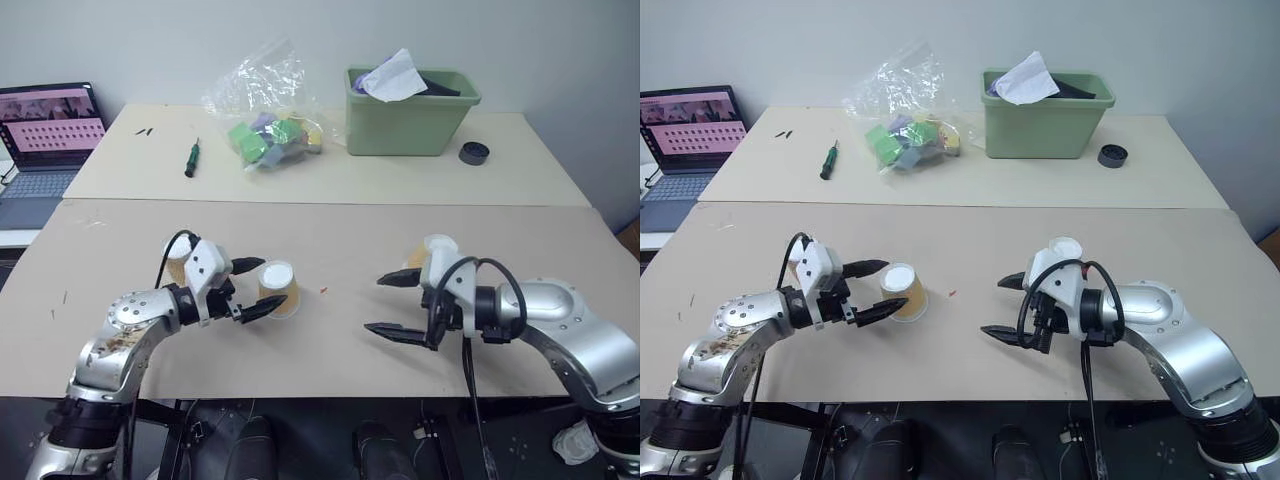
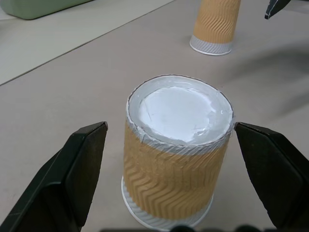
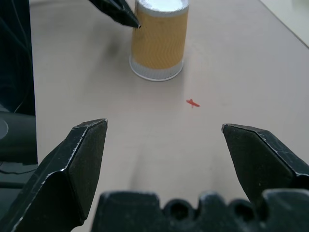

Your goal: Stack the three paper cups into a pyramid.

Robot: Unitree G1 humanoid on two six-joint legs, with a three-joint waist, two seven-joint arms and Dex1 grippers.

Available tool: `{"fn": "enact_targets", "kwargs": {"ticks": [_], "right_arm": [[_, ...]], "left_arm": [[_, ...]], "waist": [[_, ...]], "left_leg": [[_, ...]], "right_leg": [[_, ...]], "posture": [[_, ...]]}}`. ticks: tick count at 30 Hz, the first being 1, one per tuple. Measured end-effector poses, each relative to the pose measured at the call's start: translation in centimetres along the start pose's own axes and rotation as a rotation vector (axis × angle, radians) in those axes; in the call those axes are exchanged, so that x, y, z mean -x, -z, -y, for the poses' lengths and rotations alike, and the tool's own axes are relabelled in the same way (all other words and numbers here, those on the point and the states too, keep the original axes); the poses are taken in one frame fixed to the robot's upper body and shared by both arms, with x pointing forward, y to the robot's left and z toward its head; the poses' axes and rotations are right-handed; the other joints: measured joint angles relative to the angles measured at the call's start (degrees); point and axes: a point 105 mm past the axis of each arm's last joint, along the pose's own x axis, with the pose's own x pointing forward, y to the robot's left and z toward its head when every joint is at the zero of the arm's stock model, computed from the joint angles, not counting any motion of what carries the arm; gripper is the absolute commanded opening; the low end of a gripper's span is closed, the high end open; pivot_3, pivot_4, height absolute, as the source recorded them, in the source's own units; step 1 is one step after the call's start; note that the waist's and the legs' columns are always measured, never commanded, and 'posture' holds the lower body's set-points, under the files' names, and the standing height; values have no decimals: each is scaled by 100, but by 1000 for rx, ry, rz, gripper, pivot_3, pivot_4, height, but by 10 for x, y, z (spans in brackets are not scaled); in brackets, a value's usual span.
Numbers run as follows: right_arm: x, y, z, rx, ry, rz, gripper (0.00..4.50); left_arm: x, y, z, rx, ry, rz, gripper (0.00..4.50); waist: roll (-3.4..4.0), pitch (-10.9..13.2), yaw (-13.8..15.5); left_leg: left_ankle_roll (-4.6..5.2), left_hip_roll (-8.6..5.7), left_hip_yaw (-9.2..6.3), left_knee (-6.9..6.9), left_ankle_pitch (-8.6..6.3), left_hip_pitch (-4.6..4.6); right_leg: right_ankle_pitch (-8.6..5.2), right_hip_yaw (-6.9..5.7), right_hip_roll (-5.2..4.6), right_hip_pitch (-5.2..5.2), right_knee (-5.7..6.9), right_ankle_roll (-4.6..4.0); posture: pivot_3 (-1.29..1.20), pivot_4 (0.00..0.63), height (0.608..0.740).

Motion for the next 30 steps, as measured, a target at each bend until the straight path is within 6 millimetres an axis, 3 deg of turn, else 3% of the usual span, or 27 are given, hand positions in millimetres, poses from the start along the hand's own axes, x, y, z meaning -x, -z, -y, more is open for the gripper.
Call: {"fn": "enact_targets", "kwargs": {"ticks": [1, 4, 7, 8, 17, 22, 26, 30], "right_arm": [[0, 0, 0, 1, 0, 1, 4453], [0, -1, 0, 6, 3, 3, 4500], [0, -1, 0, 8, 7, 2, 4500], [0, -1, 0, 8, 9, 1, 4500], [0, -1, 2, 11, 30, 2, 4500], [-1, -1, 3, 11, 35, 1, 4500], [-1, -1, 3, 12, 39, 1, 4500], [0, -1, 4, 13, 48, 0, 4500]], "left_arm": [[-1, -1, 0, -1, 3, 4, 4500], [-2, -3, -1, -7, 3, 8, 3807], [-3, -4, -1, -6, 3, 10, 2595], [-3, -4, -1, -6, 2, 11, 2374], [-10, -9, 2, -12, 21, 12, 2374], [-27, -24, 18, -40, 99, 47, 2374], [-42, -25, 33, -33, 167, 59, 2374], [-53, -27, 29, -39, 170, 58, 2374]], "waist": [[0, 0, 0], [0, 0, 1], [0, 0, -1], [0, 0, -1], [0, 0, 1], [0, 0, 15], [0, 0, 8], [0, 0, 3]], "left_leg": [[0, 0, 0, 0, 0, 0], [0, 0, 0, 0, 0, 0], [0, 0, 0, 0, 0, 0], [0, 0, 0, 0, 0, 0], [0, 0, -1, 1, 0, 0], [0, 0, -1, 4, 0, 0], [0, 0, -3, 4, 0, 0], [1, 0, -4, 7, 1, 0]], "right_leg": [[0, 0, 0, 0, 0, 0], [0, 0, 0, 0, 0, 0], [0, 0, 0, 0, 0, 0], [0, 0, 0, 0, 0, 0], [1, 0, 0, 1, 1, 1], [1, -1, 0, 5, 1, 2], [2, 0, 1, 5, 1, 3], [2, -1, 2, 6, 3, 4]], "posture": [[0, 150, 692], [0, 150, 692], [0, 150, 692], [0, 150, 692], [0, 150, 692], [0, 150, 692], [0, 150, 692], [0, 150, 692]]}}
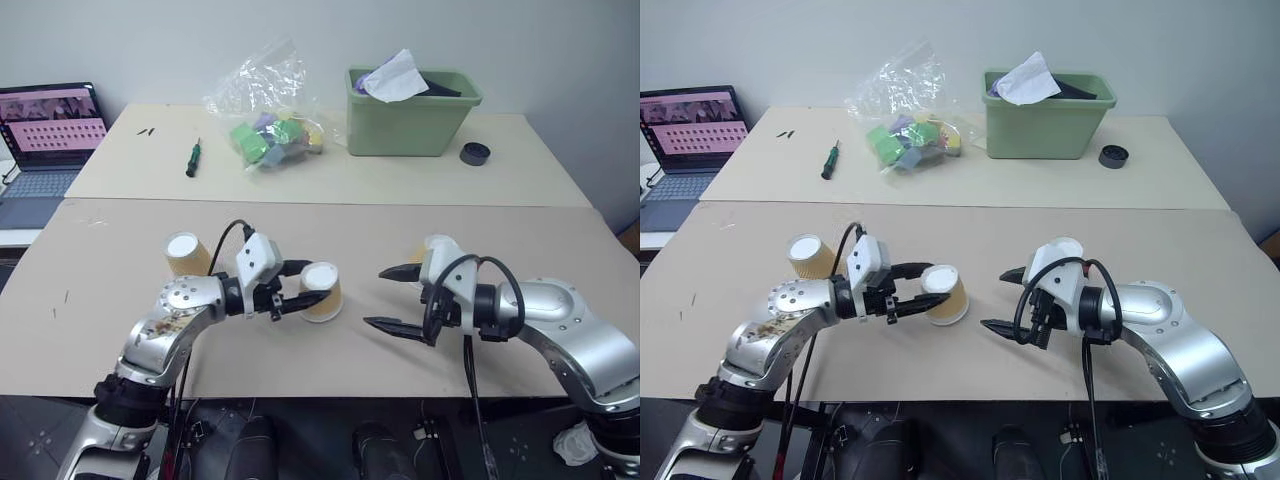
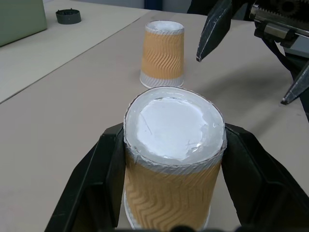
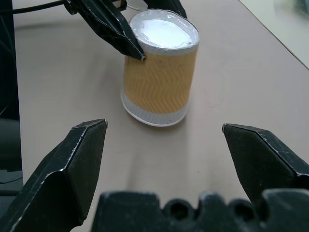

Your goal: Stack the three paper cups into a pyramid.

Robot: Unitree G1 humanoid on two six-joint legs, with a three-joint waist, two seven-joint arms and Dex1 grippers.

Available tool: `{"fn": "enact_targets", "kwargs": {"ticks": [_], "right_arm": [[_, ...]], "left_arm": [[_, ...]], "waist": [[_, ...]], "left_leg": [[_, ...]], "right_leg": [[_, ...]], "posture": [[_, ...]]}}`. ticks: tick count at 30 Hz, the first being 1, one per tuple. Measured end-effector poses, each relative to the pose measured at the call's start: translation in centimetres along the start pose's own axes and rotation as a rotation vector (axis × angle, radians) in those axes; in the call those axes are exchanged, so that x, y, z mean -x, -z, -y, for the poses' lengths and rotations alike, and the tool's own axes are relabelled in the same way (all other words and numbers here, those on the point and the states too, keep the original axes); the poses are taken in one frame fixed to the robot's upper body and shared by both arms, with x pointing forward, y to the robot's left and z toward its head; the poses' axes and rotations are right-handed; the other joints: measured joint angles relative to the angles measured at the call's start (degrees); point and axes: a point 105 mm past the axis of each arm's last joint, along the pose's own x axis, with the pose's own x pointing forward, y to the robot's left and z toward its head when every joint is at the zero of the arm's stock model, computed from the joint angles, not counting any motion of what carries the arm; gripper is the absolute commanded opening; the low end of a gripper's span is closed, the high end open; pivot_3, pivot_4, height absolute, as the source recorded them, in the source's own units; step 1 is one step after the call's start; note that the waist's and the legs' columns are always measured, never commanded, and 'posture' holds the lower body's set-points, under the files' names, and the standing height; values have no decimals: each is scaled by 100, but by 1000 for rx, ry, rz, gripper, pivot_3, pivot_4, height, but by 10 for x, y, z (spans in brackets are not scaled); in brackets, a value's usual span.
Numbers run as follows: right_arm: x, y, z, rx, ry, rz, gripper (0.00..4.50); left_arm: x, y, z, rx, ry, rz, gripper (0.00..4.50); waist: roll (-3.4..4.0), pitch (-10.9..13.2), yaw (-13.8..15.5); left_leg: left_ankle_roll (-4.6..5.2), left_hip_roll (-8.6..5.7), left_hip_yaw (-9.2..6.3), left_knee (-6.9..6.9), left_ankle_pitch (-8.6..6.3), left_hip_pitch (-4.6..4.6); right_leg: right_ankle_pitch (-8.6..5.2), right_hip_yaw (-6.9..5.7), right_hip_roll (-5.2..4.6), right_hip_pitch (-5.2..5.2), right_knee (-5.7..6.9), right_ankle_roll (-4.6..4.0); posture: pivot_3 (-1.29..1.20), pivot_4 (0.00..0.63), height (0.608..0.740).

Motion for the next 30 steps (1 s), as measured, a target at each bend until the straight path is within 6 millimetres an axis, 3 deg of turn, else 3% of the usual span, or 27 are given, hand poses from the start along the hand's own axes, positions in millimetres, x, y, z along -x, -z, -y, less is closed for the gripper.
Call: {"fn": "enact_targets", "kwargs": {"ticks": [4, 9, 11, 15, 21, 30], "right_arm": [[2, -1, 3, 1, 17, 2, 4500], [3, -1, 3, 1, 23, 2, 4500], [3, -1, 4, 2, 28, 4, 4500], [4, -1, 5, 4, 32, 4, 4500], [4, -1, 5, 3, 35, 2, 4500], [0, 2, 8, -14, 25, 10, 4500]], "left_arm": [[-11, 13, -9, 1, -17, -28, 2374], [-21, 13, -12, -32, -6, -18, 2374], [-21, 13, -12, -38, -3, -15, 3362], [-23, 22, -11, -28, 4, -43, 4464], [-19, 12, -7, -32, 31, -33, 4464], [8, -29, -12, -124, 31, -25, 4464]], "waist": [[0, 0, 5], [1, -1, 18], [1, -1, 19], [0, -1, 17], [0, -1, 0], [0, -1, -6]], "left_leg": [[0, -1, 0, 2, 0, 0], [0, -1, -3, 7, 0, 1], [0, -1, -4, 10, 0, 1], [0, -1, -4, 14, 0, 0], [0, -1, -4, 11, 0, -1], [0, -1, -5, 11, 0, -1]], "right_leg": [[0, -1, 0, 2, 0, 1], [2, -2, 0, 9, 0, 3], [2, -3, 0, 11, 0, 4], [3, -3, 0, 11, 0, 6], [3, -2, 0, 9, 0, 6], [3, -1, 0, 8, 1, 7]], "posture": [[0, 150, 692], [0, 150, 692], [0, 150, 692], [0, 150, 692], [0, 150, 692], [0, 150, 692]]}}
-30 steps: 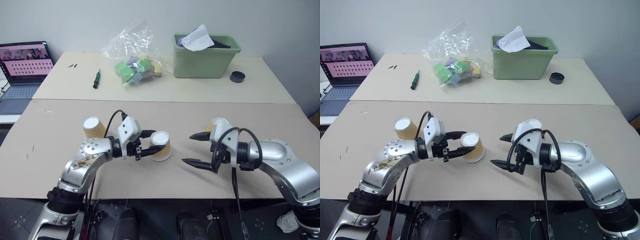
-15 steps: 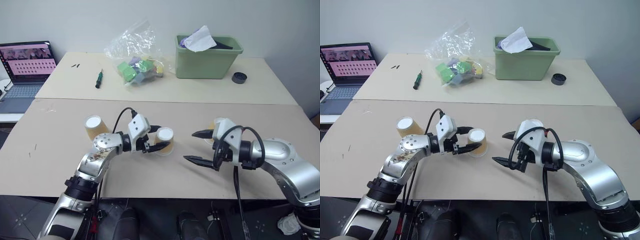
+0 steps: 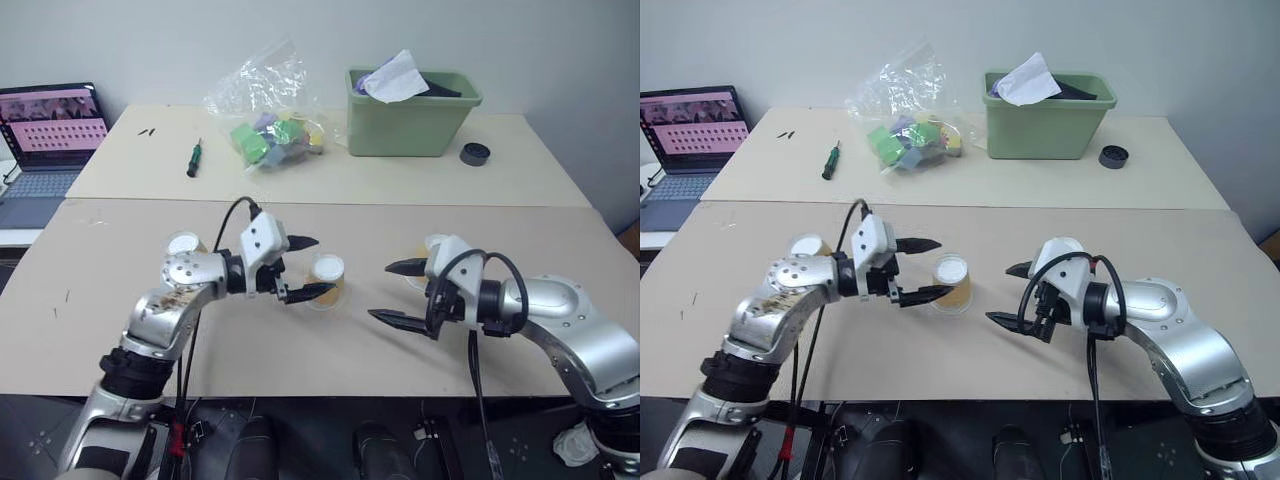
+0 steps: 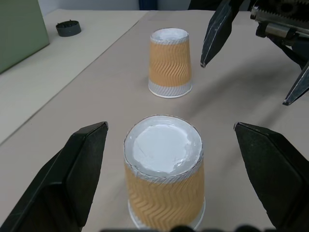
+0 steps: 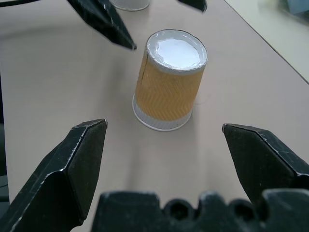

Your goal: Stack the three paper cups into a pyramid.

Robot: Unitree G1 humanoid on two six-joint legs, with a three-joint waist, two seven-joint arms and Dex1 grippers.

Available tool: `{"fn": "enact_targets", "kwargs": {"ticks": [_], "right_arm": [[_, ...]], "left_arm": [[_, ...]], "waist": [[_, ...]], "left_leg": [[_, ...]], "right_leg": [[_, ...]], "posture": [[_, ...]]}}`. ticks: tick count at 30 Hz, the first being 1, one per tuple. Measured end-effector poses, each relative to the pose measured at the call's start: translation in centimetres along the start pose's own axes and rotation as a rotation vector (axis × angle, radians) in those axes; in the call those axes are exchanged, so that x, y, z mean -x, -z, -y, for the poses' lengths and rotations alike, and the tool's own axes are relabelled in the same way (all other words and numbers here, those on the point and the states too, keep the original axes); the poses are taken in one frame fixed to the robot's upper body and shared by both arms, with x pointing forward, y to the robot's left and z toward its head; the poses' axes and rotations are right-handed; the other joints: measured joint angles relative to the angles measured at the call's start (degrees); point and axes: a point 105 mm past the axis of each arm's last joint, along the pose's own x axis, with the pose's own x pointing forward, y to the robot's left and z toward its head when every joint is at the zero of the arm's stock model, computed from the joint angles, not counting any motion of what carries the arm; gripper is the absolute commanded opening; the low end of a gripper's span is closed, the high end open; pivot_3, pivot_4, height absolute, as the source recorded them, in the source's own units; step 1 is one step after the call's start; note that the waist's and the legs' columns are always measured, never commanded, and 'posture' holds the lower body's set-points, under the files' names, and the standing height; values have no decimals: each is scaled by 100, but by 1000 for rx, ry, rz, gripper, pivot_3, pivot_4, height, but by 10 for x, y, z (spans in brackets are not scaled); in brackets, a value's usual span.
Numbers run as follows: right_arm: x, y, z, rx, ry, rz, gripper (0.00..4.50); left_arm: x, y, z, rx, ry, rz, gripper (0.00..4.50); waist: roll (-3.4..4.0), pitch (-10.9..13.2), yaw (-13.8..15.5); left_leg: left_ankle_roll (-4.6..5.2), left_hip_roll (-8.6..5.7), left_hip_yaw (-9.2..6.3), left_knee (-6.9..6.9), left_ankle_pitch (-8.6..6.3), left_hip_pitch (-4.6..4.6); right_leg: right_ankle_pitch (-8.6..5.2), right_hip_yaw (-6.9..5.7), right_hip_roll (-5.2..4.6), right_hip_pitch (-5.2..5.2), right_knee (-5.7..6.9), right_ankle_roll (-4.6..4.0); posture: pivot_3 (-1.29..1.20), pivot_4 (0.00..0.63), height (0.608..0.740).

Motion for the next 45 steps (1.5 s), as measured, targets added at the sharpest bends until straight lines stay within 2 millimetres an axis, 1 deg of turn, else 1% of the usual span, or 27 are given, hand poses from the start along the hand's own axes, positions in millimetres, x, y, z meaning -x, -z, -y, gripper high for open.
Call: {"fn": "enact_targets", "kwargs": {"ticks": [3, 5, 7, 8, 10, 13, 14, 15, 16, 19, 20, 22, 24, 25, 28, 29, 33, 35, 36, 38, 42, 45], "right_arm": [[-2, 2, 1, -2, -1, -3, 4500], [-4, 3, 1, -4, -9, -2, 4500], [-5, 3, 1, -5, -19, -2, 4500], [-5, 3, 0, -1, -25, -1, 4500], [-6, 5, 1, -3, -29, -5, 4500], [-9, 11, 1, -10, -35, -15, 4500], [-11, 12, 0, -9, -44, -20, 4500], [-11, 13, -1, -11, -49, -21, 4500], [-12, 14, -2, -14, -57, -20, 4500], [-14, 16, -3, -18, -68, -20, 4500], [-14, 17, -3, -19, -68, -22, 4500], [-15, 18, -1, -17, -69, -25, 4500], [-14, 20, 0, -26, -66, -32, 4500], [-14, 21, 0, -28, -66, -33, 4500], [-15, 20, -1, -24, -77, -27, 4500], [-15, 20, -1, -22, -81, -24, 4500], [-16, 19, -1, -18, -80, -22, 4500], [-16, 20, 1, -16, -75, -24, 4500], [-16, 20, 1, -16, -75, -24, 4500], [-16, 20, 0, -16, -77, -23, 4500], [-16, 20, 0, -16, -78, -23, 4500], [-16, 19, 0, -16, -77, -22, 4500]], "left_arm": [[6, -13, -5, -17, -49, 23, 4464], [10, -21, -14, -3, -142, 58, 4464], [12, -31, -27, 19, -293, 126, 4464], [13, -34, -31, 2, -376, 143, 4464], [18, -37, -34, -36, -528, 178, 4464], [22, -23, -32, -42, -719, 174, 4464], [26, -17, -34, -34, -804, 162, 4464], [28, -15, -34, -31, -829, 159, 4464], [34, -10, -36, -37, -892, 145, 4464], [62, 10, -37, -37, -1100, 75, 4464], [69, 17, -37, -27, -1145, 55, 4464], [86, 31, -31, -38, -1230, -7, 4464], [96, 40, -21, -59, -1265, -55, 4464], [98, 40, -18, -72, -1272, -63, 4464], [99, 31, -17, -104, -1287, -30, 4464], [100, 31, -17, -92, -1296, -21, 4464], [109, 42, -16, 9, -1355, -8, 4464], [114, 52, -18, 130, -1374, 17, 4464], [114, 60, -18, 199, -1367, 18, 4464], [111, 74, -17, 268, -1330, -1, 4464], [110, 75, -16, 276, -1308, -2, 4464], [107, 75, -19, 279, -1290, -2, 4464]], "waist": [[0, 0, 1], [0, 0, 2], [-2, 1, 18], [-3, 1, 16], [-3, 1, 18], [-3, 1, 10], [-3, 1, 8], [-3, 1, 8], [-3, 1, 6], [-3, 1, -1], [-3, 1, 4], [-3, 1, 2], [-3, 2, 5], [-4, 2, 34], [-4, 2, 77], [-3, 2, 75], [-4, 2, 66], [-3, 1, 58], [-3, 1, 57], [-4, 2, 42], [-5, 2, 31], [-5, 2, 25]], "left_leg": [[0, 0, 0, 1, 0, 0], [0, 0, 0, 2, 0, 0], [0, 0, -2, 6, 0, 0], [1, 0, -5, 6, 0, 0], [3, -1, -5, 7, -2, 1], [4, -1, -7, 7, -3, 6], [4, -1, -7, 8, -2, 9], [4, -1, -8, 8, -2, 10], [3, -1, -8, 10, -2, 10], [3, -1, -8, 12, -3, 14], [3, -1, -8, 12, -3, 14], [3, -1, -8, 11, -3, 14], [2, -1, -8, 11, -3, 14], [2, -1, -9, 11, -3, 13], [1, -2, -9, 20, -3, 13], [1, -3, -9, 22, -3, 14], [1, -2, -10, 20, -3, 14], [1, -3, -10, 21, -3, 14], [1, -2, -10, 21, -3, 14], [1, -3, -10, 21, -3, 13], [1, -3, -10, 20, -3, 13], [1, -3, -11, 21, -3, 13]], "right_leg": [[0, 0, 0, 1, 0, 0], [0, -1, 0, 2, 0, 0], [1, -2, -1, 7, 0, 1], [1, -4, 0, 9, -4, 2], [1, -4, -1, 18, -7, 2], [2, -5, 0, 20, -6, 1], [2, -5, 0, 21, -3, 1], [2, -6, 0, 22, -3, 1], [4, -6, 0, 23, -3, 3], [4, -5, 0, 27, -4, 4], [4, -6, 0, 28, -4, 4], [4, -6, -2, 29, -6, 4], [4, -7, -1, 27, -7, 3], [4, -11, -2, 27, -6, 3], [4, -10, -2, 31, -7, 4], [4, -8, -2, 34, -7, 5], [5, -9, -1, 32, -7, 5], [5, -9, -2, 35, -7, 5], [5, -9, -2, 34, -7, 6], [5, -8, -1, 34, -7, 6], [5, -9, -2, 34, -8, 6], [5, -10, -1, 34, -8, 6]], "posture": [[0, 150, 692], [0, 150, 692], [0, 150, 692], [0, 150, 692], [0, 150, 692], [0, 150, 692], [0, 150, 692], [0, 150, 692], [0, 150, 692], [0, 150, 692], [0, 150, 692], [0, 150, 692], [0, 150, 692], [0, 150, 692], [0, 150, 692], [0, 150, 692], [0, 150, 692], [0, 150, 692], [0, 150, 692], [0, 150, 692], [0, 150, 692], [0, 150, 692]]}}
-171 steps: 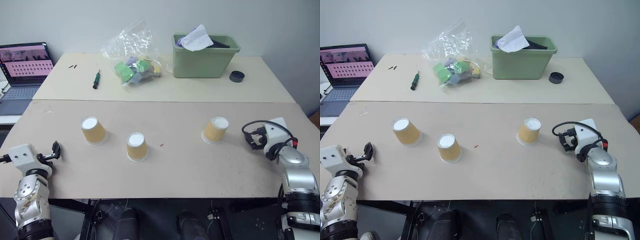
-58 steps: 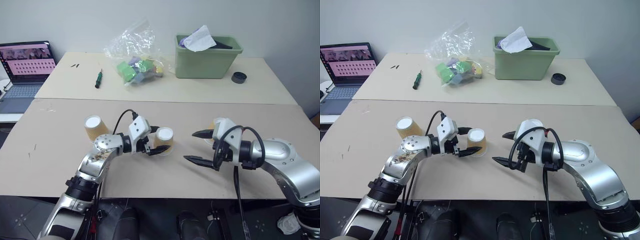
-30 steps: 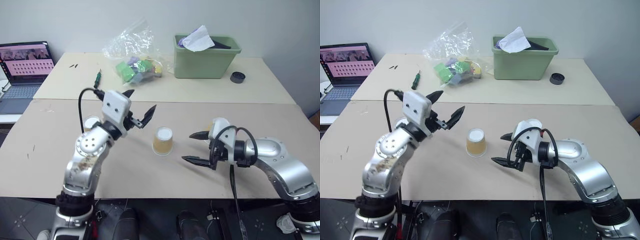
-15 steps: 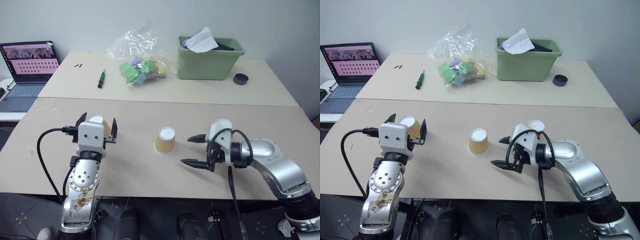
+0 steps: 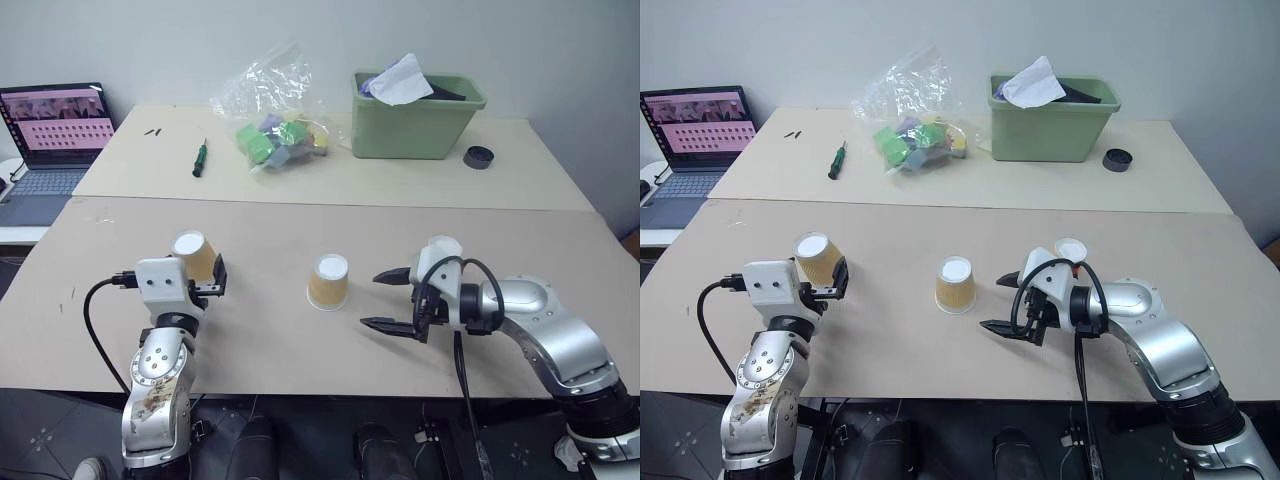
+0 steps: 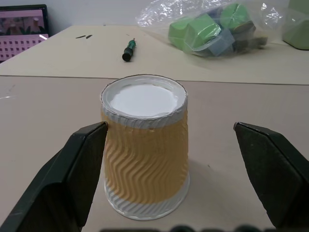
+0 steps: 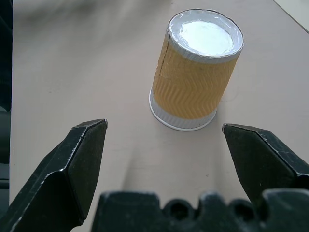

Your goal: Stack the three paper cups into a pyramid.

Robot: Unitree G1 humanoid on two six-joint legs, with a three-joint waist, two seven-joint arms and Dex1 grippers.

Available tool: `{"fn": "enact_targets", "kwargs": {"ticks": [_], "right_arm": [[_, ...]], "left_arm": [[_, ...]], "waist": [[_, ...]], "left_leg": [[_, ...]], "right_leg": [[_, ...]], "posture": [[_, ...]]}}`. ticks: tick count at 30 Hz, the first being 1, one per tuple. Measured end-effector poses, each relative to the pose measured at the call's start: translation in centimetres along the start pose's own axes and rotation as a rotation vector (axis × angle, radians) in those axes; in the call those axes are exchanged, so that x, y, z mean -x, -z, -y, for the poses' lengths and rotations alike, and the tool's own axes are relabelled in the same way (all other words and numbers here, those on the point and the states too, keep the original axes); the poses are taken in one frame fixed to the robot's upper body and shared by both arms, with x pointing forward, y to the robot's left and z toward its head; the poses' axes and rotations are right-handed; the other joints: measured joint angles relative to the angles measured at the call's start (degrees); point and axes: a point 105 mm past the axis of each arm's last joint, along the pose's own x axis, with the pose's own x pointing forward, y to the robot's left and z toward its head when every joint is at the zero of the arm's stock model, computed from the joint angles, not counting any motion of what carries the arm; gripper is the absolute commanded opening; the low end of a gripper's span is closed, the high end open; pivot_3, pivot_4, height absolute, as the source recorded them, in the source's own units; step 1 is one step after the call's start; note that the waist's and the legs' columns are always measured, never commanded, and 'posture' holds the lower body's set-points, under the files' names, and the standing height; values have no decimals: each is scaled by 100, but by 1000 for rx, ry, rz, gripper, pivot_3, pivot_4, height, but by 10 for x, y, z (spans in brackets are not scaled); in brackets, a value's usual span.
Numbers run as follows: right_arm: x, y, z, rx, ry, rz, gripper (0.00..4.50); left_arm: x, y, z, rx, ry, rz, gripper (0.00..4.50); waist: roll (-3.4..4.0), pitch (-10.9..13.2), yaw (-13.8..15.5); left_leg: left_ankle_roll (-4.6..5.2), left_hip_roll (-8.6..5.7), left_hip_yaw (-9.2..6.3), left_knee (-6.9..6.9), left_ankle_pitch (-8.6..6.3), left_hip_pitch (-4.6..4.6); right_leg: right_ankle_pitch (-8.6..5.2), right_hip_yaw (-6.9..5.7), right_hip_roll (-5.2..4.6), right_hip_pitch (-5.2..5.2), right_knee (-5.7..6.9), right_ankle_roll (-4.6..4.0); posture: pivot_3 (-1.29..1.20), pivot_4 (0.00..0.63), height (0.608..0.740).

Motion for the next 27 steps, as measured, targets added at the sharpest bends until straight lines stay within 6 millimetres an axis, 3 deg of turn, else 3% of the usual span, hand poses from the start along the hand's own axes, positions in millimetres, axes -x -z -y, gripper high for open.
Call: {"fn": "enact_targets", "kwargs": {"ticks": [12, 24, 27], "right_arm": [[0, 0, 2, -1, 14, 2, 4500], [1, -1, 4, -1, 31, 4, 4500], [1, -1, 4, -1, 33, 4, 4500]], "left_arm": [[-45, -21, -20, -67, -1, 28, 4464], [-57, -1, -21, -28, 40, -60, 4464], [-57, -1, -21, -30, 45, -58, 3707]], "waist": [[0, 0, -20], [0, 0, -17], [0, 0, -16]], "left_leg": [[0, -1, -2, -9, 0, -1], [0, -1, -2, -11, 0, -1], [0, -1, -2, -12, 0, -1]], "right_leg": [[1, -1, 0, 0, -6, 0], [1, -2, 0, 0, -7, 0], [1, -2, 0, 0, -7, 0]], "posture": [[0, 150, 692], [0, 150, 692], [0, 150, 692]]}}
